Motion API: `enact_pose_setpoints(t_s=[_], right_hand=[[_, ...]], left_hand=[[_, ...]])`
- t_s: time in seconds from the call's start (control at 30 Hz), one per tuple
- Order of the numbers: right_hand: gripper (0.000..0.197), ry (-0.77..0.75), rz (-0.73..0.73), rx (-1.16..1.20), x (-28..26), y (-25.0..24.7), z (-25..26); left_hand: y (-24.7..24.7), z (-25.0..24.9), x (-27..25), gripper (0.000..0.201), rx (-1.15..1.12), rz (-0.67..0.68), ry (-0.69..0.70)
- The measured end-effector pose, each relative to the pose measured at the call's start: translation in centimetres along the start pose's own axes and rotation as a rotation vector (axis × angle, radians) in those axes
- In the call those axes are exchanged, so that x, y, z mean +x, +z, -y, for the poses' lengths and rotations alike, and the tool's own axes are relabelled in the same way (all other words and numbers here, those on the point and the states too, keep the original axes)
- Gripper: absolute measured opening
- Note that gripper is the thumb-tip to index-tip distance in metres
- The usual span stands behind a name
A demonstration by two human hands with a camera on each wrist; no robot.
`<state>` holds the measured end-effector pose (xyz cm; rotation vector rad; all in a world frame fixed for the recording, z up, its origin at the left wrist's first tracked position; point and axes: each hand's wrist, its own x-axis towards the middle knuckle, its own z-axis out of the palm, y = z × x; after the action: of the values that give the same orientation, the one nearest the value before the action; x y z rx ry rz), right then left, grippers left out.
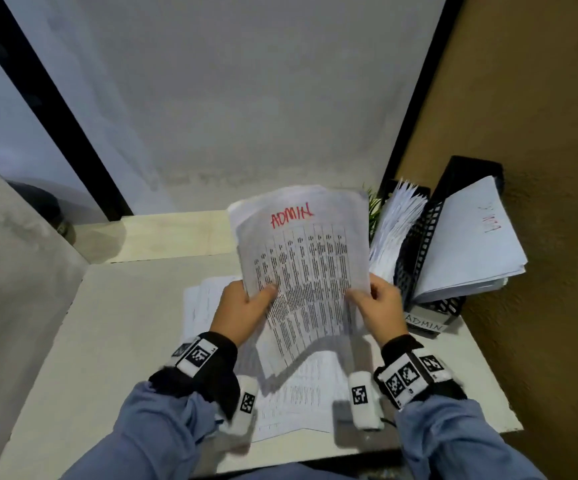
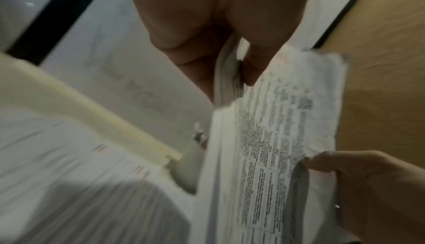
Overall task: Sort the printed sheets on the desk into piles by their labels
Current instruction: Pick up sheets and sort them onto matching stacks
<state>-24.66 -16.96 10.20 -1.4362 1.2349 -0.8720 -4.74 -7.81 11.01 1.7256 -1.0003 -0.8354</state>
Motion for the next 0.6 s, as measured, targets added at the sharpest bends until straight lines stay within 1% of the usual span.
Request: enact_pose_setpoints(t_s=[0.03,0.07,0.13,0.2,0.23,0.27,0.3,0.33,0.4,0.43,0.47,0.5,0.53,0.57,0.6], right_hand=[[0.021,-0.062,-0.043,0.004,0.6,-1.1,0.6],[0.024,-0.121,-0.116,-0.001,1.1,-2.6,1.4],[0.029,-0.240,-0.343,-0.062,2.2,-5.9,2.8],[0.033,-0.323,-0.595,-0.195,3.3,-9.2,3.2],[0.037,-0.317,-0.692,-0.260,3.8,-10.7,3.3],[0.043,-0.259,-0.756,-0.309,4.3,-12.1,3.2],[0.051,-0.164,-0.787,-0.337,4.8,-13.4,3.1],[0.060,-0.043,-0.777,-0.345,5.2,-14.6,2.8],[0.077,0.178,-0.688,-0.279,6.0,-16.2,2.0],[0.080,0.260,-0.644,-0.208,6.2,-16.6,1.6],[0.076,0.315,-0.605,-0.121,6.3,-16.8,1.5],[0.067,0.346,-0.571,-0.033,6.5,-16.8,1.2],[0.057,0.368,-0.536,0.028,6.7,-16.8,1.0],[0.051,0.372,-0.514,0.054,6.9,-16.8,0.6],[0.047,0.366,-0.507,0.059,7.0,-16.8,0.4]], left_hand=[[0.1,-1.4,0.3,0.027,0.017,0.006,0.034],[0.4,-2.9,0.7,0.030,0.029,0.012,0.074],[1.5,-5.9,1.3,0.035,0.037,0.020,0.166],[3.0,-8.7,1.8,0.037,0.030,0.019,0.240],[4.0,-10.0,2.1,0.037,0.032,0.014,0.264],[5.0,-11.3,2.3,0.039,0.041,0.009,0.294],[6.0,-12.5,2.4,0.043,0.060,0.002,0.327],[7.1,-13.8,2.4,0.047,0.089,0.004,0.359],[9.3,-15.6,2.5,0.049,0.154,0.017,0.412],[10.4,-16.3,2.6,0.050,0.176,0.022,0.434],[11.5,-16.8,2.7,0.048,0.198,0.025,0.453],[12.5,-17.2,2.8,0.042,0.222,0.022,0.488],[13.5,-17.5,2.9,0.031,0.235,0.030,0.505],[14.5,-17.6,3.1,0.017,0.245,0.047,0.520],[15.5,-17.6,3.2,0.015,0.246,0.069,0.524]])
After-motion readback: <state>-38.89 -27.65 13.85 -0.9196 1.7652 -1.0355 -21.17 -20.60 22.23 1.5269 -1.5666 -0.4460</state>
